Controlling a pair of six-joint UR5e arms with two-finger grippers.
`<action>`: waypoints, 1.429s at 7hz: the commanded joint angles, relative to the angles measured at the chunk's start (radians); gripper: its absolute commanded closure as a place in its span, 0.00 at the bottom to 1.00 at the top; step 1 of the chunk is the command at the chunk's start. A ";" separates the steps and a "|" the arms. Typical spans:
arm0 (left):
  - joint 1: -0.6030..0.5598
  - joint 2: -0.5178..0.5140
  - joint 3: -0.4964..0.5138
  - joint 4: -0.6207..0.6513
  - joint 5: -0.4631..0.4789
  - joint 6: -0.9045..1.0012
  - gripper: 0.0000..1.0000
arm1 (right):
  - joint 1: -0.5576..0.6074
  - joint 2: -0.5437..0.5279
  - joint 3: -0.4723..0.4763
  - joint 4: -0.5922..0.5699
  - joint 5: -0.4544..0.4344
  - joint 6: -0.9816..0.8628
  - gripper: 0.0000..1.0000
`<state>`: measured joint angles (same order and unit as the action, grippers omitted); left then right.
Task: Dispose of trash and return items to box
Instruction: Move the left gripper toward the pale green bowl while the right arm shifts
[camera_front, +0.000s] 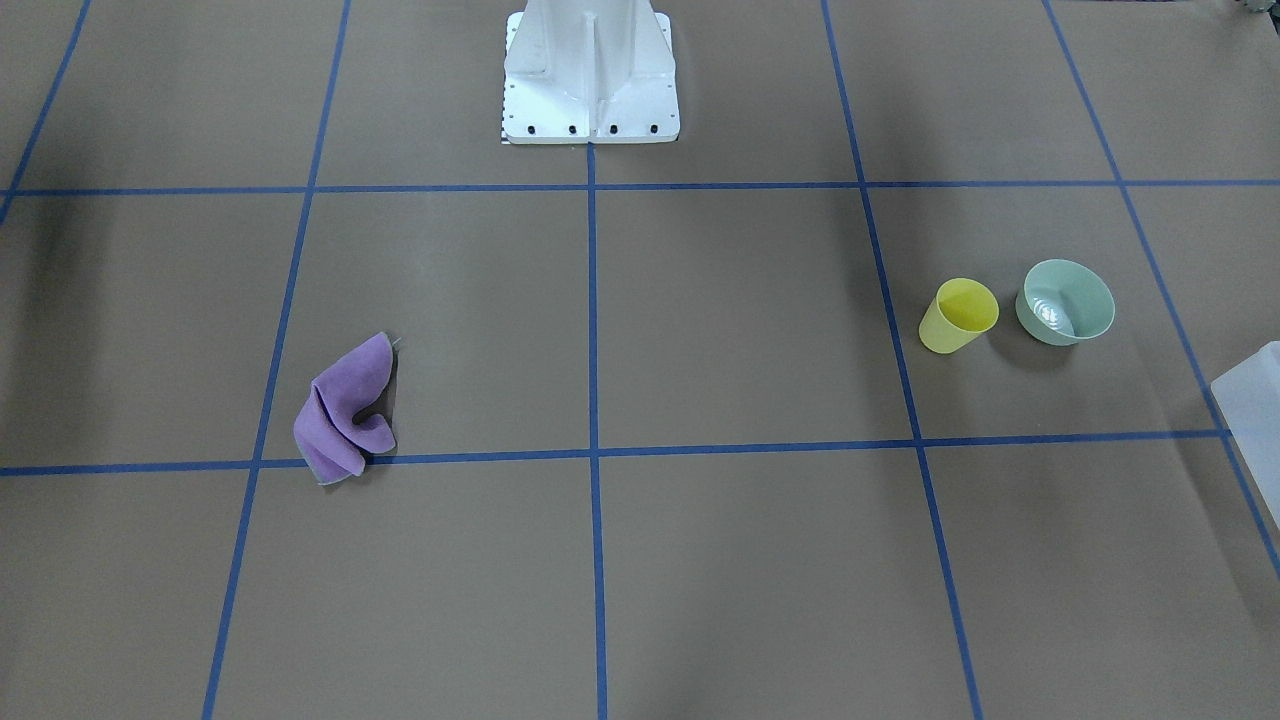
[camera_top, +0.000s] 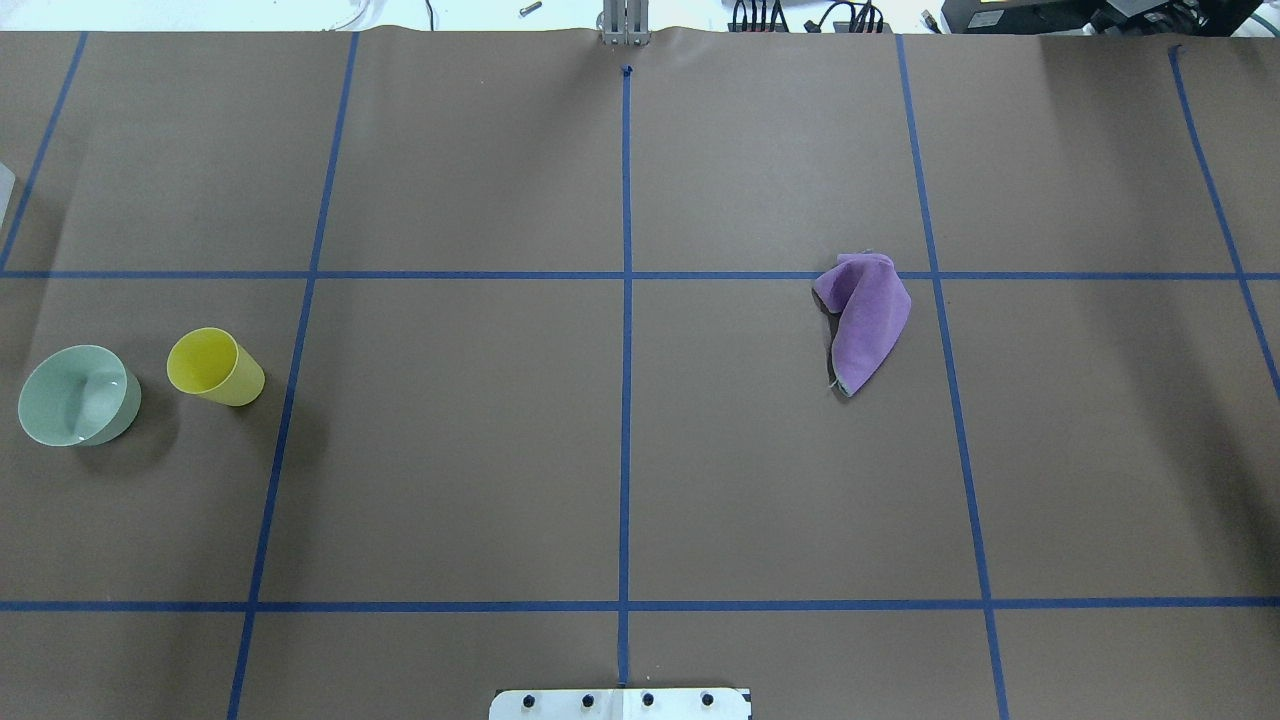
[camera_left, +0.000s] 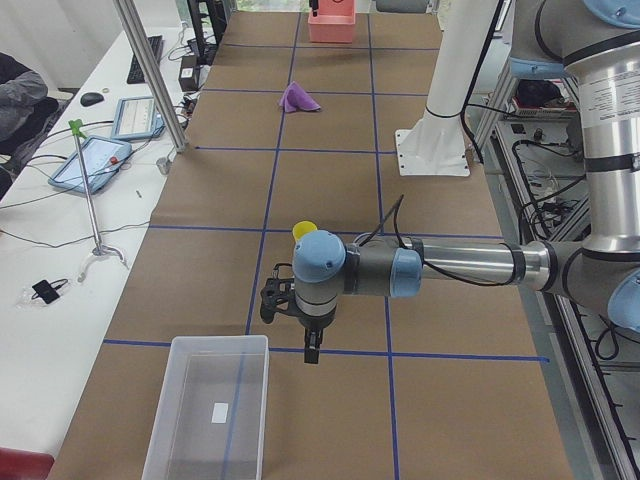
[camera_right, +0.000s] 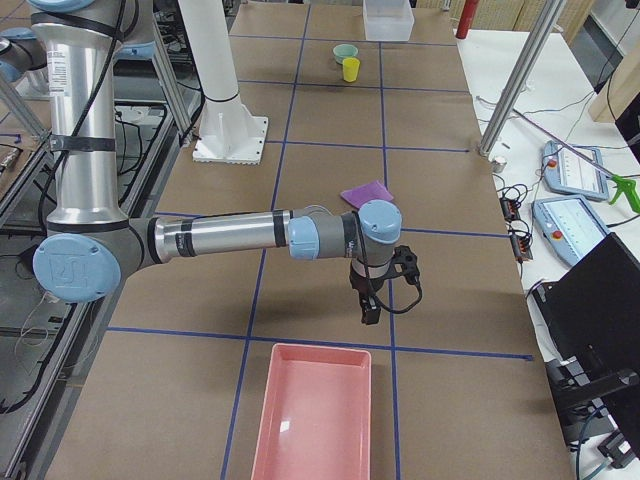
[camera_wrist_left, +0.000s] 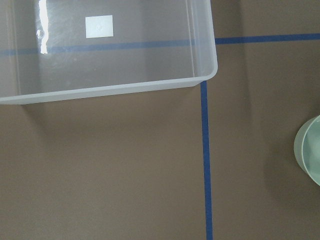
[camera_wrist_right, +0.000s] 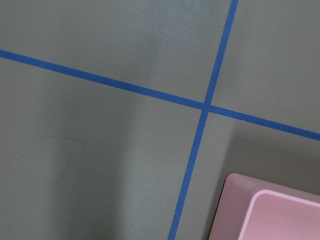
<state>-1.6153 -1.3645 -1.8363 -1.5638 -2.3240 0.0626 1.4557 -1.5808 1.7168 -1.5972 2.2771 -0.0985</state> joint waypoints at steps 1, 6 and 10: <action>0.003 -0.074 0.005 -0.004 0.000 -0.012 0.01 | -0.006 0.027 0.001 0.081 -0.007 0.003 0.00; 0.025 -0.113 0.019 -0.030 -0.173 0.000 0.01 | -0.044 0.018 0.001 0.227 0.010 0.042 0.00; 0.177 -0.082 0.034 -0.139 -0.147 -0.166 0.01 | -0.222 0.028 0.073 0.250 -0.010 0.404 0.00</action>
<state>-1.5012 -1.4553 -1.8054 -1.6930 -2.4856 -0.0221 1.2964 -1.5557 1.7507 -1.3496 2.2876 0.1721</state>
